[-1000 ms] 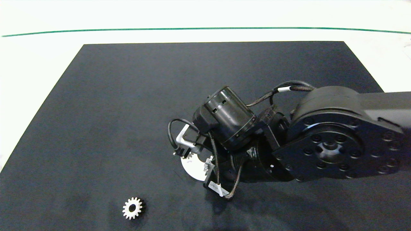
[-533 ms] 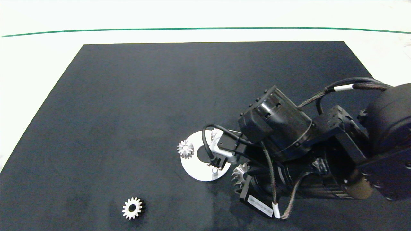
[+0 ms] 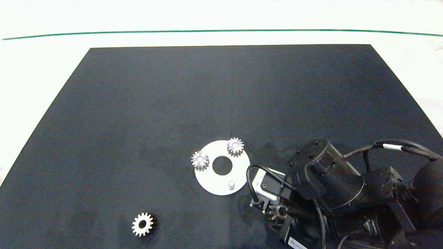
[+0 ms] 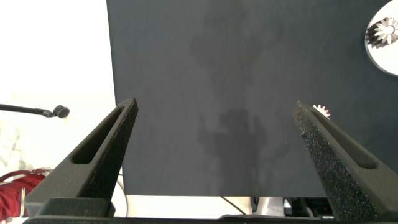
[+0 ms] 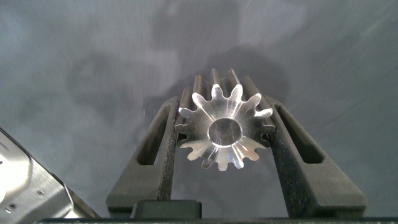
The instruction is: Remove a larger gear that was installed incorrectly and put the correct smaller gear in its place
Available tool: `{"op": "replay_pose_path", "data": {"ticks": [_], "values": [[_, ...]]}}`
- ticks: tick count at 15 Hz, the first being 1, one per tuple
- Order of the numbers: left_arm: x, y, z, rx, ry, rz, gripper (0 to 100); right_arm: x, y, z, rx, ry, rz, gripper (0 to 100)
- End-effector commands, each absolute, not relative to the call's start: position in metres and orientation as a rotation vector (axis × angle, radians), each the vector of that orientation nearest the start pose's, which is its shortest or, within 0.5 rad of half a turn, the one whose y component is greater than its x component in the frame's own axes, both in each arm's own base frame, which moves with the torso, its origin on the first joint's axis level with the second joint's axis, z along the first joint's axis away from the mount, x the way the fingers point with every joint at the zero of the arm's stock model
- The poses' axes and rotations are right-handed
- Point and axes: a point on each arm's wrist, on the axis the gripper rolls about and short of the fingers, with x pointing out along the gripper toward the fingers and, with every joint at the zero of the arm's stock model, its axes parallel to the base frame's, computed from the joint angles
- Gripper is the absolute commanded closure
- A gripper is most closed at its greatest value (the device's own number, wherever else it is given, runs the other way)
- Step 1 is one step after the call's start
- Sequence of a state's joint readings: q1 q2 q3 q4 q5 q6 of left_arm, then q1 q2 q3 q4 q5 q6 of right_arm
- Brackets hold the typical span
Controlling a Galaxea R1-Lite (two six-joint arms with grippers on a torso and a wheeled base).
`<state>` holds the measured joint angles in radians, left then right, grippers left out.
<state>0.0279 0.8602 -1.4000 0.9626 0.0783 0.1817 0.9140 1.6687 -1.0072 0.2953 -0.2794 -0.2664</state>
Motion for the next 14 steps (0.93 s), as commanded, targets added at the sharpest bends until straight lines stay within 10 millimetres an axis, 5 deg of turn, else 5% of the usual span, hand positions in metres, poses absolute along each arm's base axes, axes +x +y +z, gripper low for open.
{"op": "replay_pose_path", "data": {"ticks": [1,10,11,14], "values": [[0.009,0.002,0.340,0.192,0.435,0.063,0,0.167,0.207,0.157,-0.806,0.770,0.710,54],[0.009,0.002,0.339,0.191,0.436,0.060,0,0.166,0.202,0.143,-0.771,0.763,0.711,54],[0.009,0.002,0.339,0.191,0.438,0.060,0,0.166,0.202,0.143,-0.771,0.763,0.711,0],[0.009,0.002,0.339,0.191,0.437,0.059,0,0.164,0.200,0.153,-0.751,0.729,0.709,0]]}}
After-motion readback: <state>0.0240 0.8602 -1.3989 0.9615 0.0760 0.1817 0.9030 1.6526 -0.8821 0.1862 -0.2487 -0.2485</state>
